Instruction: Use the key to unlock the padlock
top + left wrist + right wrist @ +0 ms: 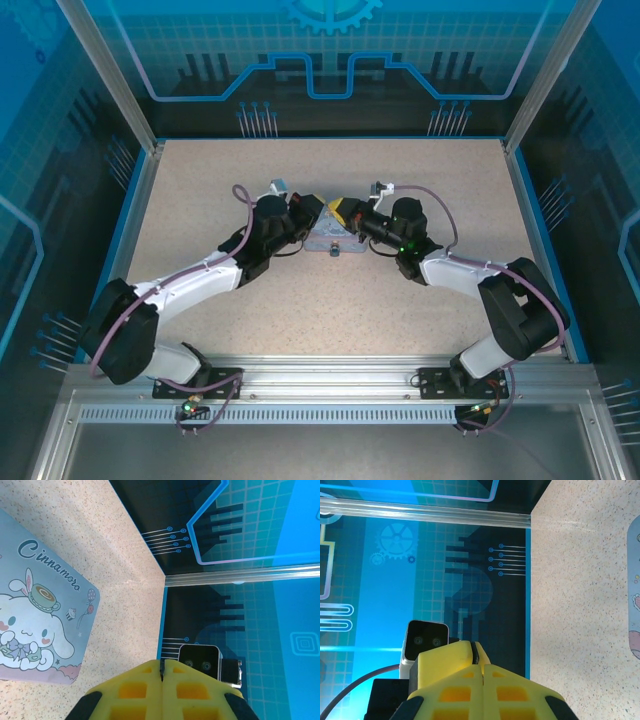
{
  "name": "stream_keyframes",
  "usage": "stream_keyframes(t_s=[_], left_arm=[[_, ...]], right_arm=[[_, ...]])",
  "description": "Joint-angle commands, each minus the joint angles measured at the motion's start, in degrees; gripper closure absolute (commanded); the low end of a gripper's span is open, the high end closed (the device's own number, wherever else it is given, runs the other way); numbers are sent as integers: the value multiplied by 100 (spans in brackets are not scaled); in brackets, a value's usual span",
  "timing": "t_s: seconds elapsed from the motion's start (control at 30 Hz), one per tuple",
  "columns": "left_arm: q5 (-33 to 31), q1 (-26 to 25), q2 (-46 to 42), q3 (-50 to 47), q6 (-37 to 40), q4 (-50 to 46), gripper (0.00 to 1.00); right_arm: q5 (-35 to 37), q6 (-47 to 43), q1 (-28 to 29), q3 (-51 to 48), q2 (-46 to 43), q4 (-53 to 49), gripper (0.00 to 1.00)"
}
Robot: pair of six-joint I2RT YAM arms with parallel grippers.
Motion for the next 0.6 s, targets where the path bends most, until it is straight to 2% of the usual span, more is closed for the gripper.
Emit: stream_keyframes(t_s=[0.0, 0.13, 0.2, 0.37, 0.47, 0.57], left_arm=[[-18, -66, -168, 20, 187, -51, 98], [-18, -50, -308, 119, 455, -318, 37], [-32, 9, -455, 192, 637, -601, 22], [198, 230, -756, 369, 1171, -1398, 2], [686, 424, -784, 623, 1705, -1981, 1], [903, 512, -778, 938, 2384, -2603, 1]], right_arm=[[10, -113, -53, 127, 38, -43, 100], [-25, -287, -118, 65, -54, -314, 100], [-68, -371, -208, -10, -131, -431, 100], [-263, -826, -528, -74, -402, -1081, 100], [-425, -1201, -772, -28, -548, -1618, 100], [-603, -1422, -1025, 12, -596, -1926, 100]])
